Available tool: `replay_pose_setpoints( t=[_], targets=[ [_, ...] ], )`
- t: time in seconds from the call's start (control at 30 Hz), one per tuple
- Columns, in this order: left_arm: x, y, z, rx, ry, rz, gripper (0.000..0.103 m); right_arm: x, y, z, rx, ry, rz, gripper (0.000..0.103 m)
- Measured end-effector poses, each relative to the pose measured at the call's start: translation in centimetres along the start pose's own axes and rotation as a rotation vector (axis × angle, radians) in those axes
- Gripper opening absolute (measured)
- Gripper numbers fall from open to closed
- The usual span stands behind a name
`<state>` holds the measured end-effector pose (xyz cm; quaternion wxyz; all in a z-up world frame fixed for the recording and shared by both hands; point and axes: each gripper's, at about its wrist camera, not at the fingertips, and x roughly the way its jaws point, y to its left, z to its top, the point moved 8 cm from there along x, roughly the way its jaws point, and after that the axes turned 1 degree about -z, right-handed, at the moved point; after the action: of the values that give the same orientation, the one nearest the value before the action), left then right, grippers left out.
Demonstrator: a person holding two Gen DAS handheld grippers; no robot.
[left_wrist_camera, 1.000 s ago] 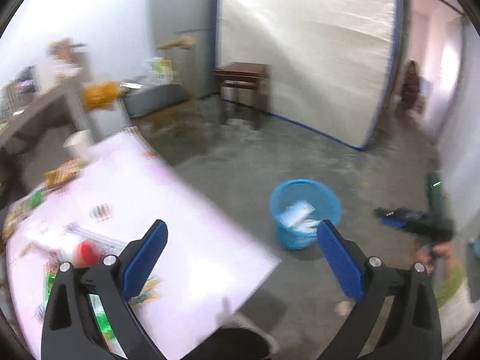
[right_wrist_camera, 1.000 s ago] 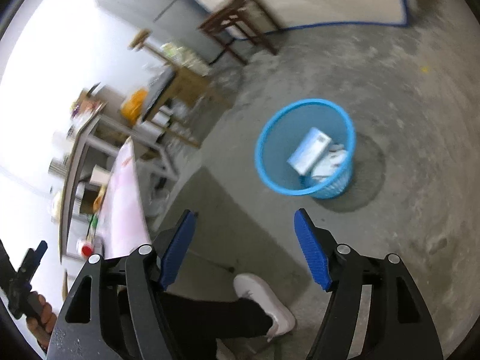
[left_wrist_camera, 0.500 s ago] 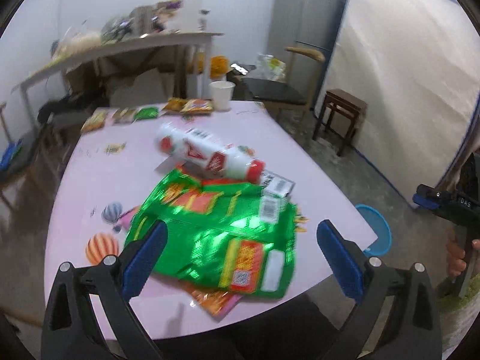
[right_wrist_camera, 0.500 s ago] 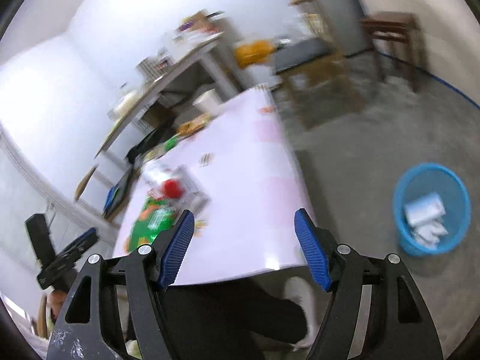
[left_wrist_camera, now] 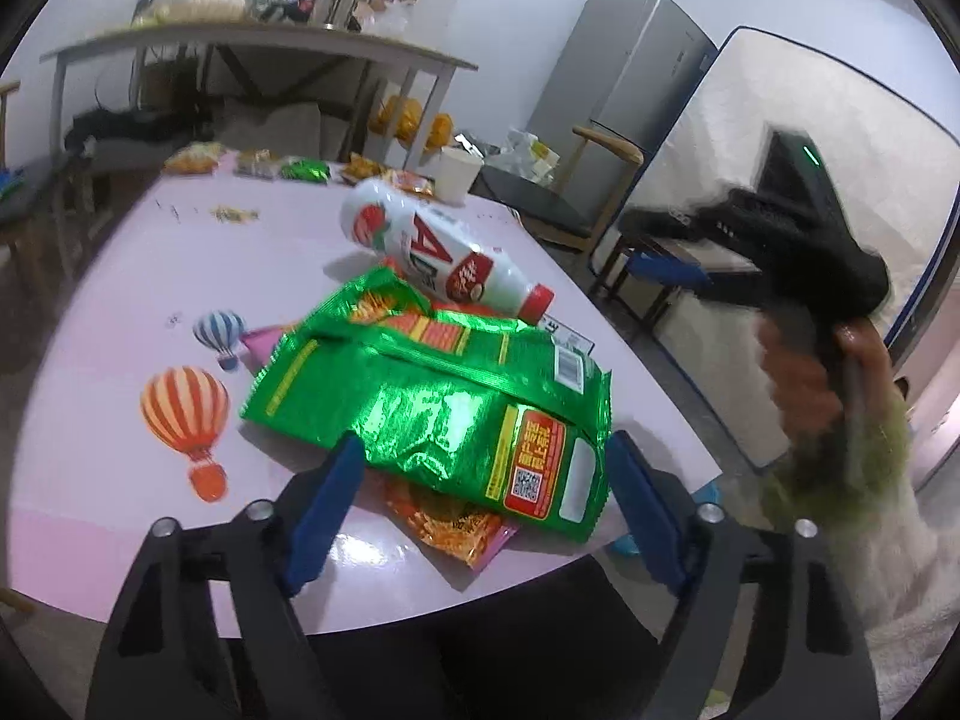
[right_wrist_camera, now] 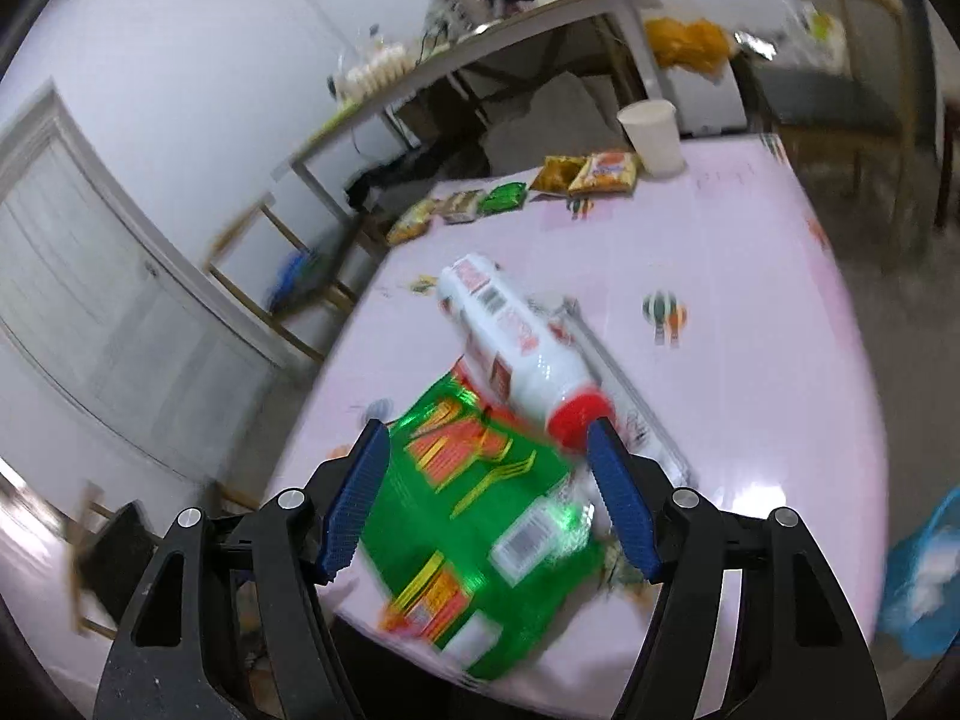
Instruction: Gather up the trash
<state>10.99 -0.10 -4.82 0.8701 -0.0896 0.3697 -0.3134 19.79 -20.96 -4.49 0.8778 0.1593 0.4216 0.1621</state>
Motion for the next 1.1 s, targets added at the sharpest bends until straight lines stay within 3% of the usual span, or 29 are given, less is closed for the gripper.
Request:
replay_pose_setpoints(
  t=[0.17, 0.27, 0.33, 0.4, 0.43, 0.6, 0.9, 1.0, 1.1],
  targets=[
    [1.3, 0.9, -0.3, -0.034, 0.023, -0.059, 0.065, 6.1, 1.6, 2.4, -0.161, 0.118, -0.131, 0.066],
    [1.3, 2.0, -0.3, -0.075, 0.014, -0.071, 0.064, 9.0, 1.3, 2.9, -0.214, 0.167, -0.216, 0.066],
    [1.2, 2.8, -0.7, -0.136, 0.028, -0.125, 0.064, 10.4, 1.2, 2.8, -0.230, 0.197, -0.244, 0.065],
    [1.2, 3.2, -1.3, -0.182, 0.047, -0.168, 0.063, 11.5, 0.9, 2.5, -0.238, 0.226, -0.261, 0.050],
    [1.2, 3.3, -1.6, -0.198, 0.057, -0.183, 0.062, 11.8, 0.6, 2.1, -0.239, 0.232, -0.275, 0.049],
    [1.3, 2.9, -2.6, -0.222, 0.068, -0.218, 0.060, 10.8, 0.6, 1.8, -0.234, 0.184, -0.267, 0.045],
    [0.6, 1.7, -0.1, -0.235, 0.014, -0.248, 0.058, 8.9, -0.9, 1.1, -0.152, 0.140, -0.273, 0.043],
    [1.3, 0.2, 1.1, -0.265, 0.028, -0.298, 0.058, 7.9, -2.1, 0.8, -0.094, 0.128, -0.263, 0.042],
    [2.8, -2.6, 1.9, -0.202, 0.058, -0.305, 0.058, 6.9, -3.4, 0.6, -0.053, 0.119, -0.271, 0.042]
  ],
)
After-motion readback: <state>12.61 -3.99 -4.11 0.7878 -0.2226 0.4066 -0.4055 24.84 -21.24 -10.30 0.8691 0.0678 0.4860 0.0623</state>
